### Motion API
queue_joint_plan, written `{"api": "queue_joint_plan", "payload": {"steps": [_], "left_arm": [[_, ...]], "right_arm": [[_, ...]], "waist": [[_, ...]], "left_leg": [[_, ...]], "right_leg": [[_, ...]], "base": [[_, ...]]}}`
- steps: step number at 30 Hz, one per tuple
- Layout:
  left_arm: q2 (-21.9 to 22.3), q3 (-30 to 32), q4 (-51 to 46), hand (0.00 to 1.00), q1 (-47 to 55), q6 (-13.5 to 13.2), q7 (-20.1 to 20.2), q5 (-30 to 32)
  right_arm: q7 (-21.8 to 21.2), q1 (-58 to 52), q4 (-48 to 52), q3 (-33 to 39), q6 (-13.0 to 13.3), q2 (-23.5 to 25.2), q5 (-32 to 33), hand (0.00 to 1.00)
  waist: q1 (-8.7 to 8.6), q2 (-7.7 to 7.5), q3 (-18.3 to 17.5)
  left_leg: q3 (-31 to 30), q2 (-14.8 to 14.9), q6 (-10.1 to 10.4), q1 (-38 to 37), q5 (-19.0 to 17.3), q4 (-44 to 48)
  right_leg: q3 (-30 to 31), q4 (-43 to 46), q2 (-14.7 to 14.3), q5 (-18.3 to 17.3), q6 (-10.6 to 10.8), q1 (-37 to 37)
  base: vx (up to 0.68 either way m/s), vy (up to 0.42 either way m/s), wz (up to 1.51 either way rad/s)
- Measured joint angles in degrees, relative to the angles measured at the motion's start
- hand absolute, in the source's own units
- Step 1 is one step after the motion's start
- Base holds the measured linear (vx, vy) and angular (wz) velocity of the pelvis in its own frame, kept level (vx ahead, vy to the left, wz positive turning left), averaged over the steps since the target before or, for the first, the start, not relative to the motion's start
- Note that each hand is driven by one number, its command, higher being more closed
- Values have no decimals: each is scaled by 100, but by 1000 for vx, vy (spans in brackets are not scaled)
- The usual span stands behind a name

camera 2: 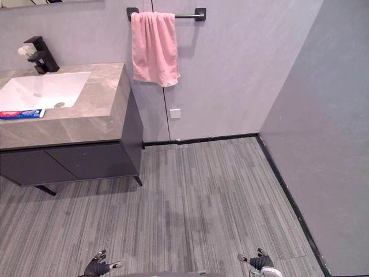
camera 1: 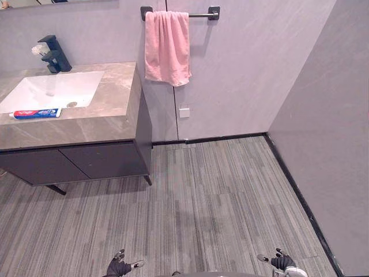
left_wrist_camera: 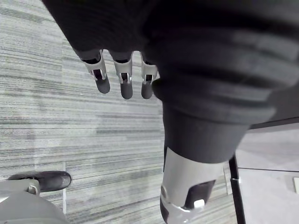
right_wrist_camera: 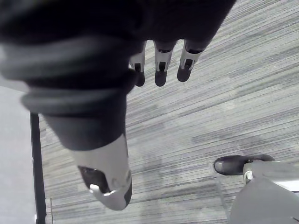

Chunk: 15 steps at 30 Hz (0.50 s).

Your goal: Organize washtable

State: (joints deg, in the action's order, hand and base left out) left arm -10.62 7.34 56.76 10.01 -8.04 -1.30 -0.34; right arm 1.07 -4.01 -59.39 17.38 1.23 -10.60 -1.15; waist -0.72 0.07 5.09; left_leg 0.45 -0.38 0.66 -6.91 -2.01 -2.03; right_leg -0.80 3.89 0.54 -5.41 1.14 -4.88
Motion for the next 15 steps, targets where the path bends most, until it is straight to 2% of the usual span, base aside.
{"api": "queue_joint_plan", "payload": {"steps": [15], "left_arm": [[26,-11,1,0,7,3,-13,0]], "right_arm": [[12,27,2,9,0,3,-2,0]], "waist": [[-9,13,63]], "left_leg": [[70,20,2,7,-2,-13]], "right_leg": [[30,-19,-19,8,-1,17]], "base": [[-4,-3,-1]]}}
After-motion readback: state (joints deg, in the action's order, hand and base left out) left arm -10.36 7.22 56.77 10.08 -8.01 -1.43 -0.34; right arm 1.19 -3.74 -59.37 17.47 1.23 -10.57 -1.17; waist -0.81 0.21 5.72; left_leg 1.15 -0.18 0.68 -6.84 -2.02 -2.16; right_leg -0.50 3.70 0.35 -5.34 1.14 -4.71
